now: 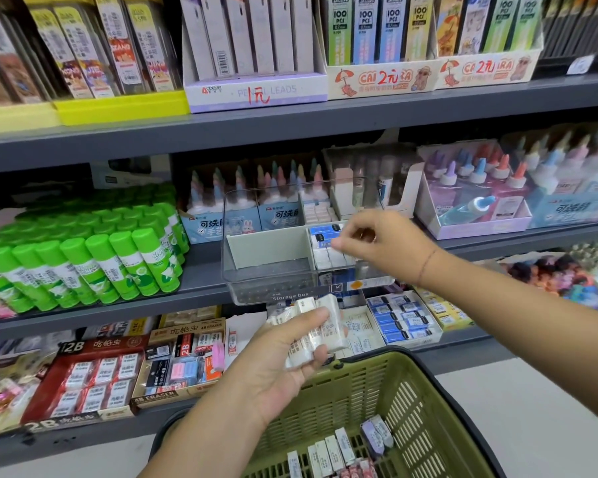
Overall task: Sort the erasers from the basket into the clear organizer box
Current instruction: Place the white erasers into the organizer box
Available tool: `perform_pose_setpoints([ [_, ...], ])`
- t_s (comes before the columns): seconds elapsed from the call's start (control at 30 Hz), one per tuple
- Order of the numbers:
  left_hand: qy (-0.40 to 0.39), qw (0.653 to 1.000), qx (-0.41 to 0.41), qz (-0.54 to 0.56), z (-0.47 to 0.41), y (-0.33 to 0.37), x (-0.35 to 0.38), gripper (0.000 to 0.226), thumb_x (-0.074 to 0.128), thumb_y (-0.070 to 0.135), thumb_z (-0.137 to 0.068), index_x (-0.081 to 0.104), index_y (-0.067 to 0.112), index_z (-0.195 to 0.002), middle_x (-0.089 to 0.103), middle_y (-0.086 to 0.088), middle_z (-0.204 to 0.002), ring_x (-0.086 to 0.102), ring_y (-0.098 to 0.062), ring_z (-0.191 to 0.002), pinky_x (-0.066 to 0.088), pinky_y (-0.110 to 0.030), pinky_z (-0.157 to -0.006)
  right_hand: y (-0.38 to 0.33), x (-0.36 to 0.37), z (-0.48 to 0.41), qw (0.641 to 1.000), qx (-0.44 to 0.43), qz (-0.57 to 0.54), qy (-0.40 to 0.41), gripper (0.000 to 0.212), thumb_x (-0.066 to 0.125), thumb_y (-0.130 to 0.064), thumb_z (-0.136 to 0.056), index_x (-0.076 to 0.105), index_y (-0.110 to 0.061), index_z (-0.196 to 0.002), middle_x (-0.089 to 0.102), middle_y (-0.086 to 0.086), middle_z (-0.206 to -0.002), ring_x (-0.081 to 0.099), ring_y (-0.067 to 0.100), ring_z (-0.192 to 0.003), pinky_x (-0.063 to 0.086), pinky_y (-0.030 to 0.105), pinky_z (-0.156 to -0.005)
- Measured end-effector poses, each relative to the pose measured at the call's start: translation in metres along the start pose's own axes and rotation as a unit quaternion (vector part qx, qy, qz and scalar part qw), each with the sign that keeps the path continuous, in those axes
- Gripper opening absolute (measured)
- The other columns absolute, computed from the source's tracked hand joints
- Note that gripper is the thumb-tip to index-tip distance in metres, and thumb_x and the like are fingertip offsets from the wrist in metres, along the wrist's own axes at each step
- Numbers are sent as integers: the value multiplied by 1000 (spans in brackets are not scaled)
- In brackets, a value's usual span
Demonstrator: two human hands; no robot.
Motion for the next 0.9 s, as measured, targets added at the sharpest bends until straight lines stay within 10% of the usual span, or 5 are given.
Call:
perform_pose_setpoints([
  [0.2,-7,999,34,10,-2,9,1,21,83,15,-45,79,12,-65,76,-5,-86,64,-17,-83,49,-19,-45,-16,75,83,909,191,-318,-189,60,71,-54,-61,50,-11,-98,64,4,-77,65,13,-65,53,25,-52],
  [0.47,-17,999,30,16,-2,10,2,10,79,14,-54,78,10,-62,75,-14,-84,72,-18,-65,55,-23,-50,-6,78,87,844,273,-431,-163,14,69,-2,-81,58,-2,-90,70,18,-76,67,16,-58,54,21,-50],
  [0.63,-2,997,21,77,-2,11,-2,33,79,6,-54,68,0,-85,73,-20,-83,73,-28,-71,56,-26,-47,16,24,52,900,233,-360,-75,7,66,-2,-82,66,-4,-88,66,6,-65,58,8,-49,47,15,-44],
  [0.77,-2,998,10,66,-2,11,-3,36,77,8,-58,67,-1,-91,73,-19,-83,73,-27,-69,54,-24,-44,31,-55,2,994,101,-22,40,14,71,-10,-82,71,-14,-96,63,0,-69,59,15,-61,49,15,-58],
  [0.9,-7,999,-2,48,-4,5,-1,38,78,11,-58,68,0,-93,74,-19,-87,73,-27,-72,54,-23,-44,47,-48,-33,964,41,262,-36,24,75,-18,-78,70,-17,-101,60,-4,-79,55,14,-76,43,24,-70],
])
Point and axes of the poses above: each hand's wrist, its own z-axis away from the middle knuckle, its own x-axis out of the palm, y = z × x, the point moved 10 cm from there along -z, towards the middle knuckle
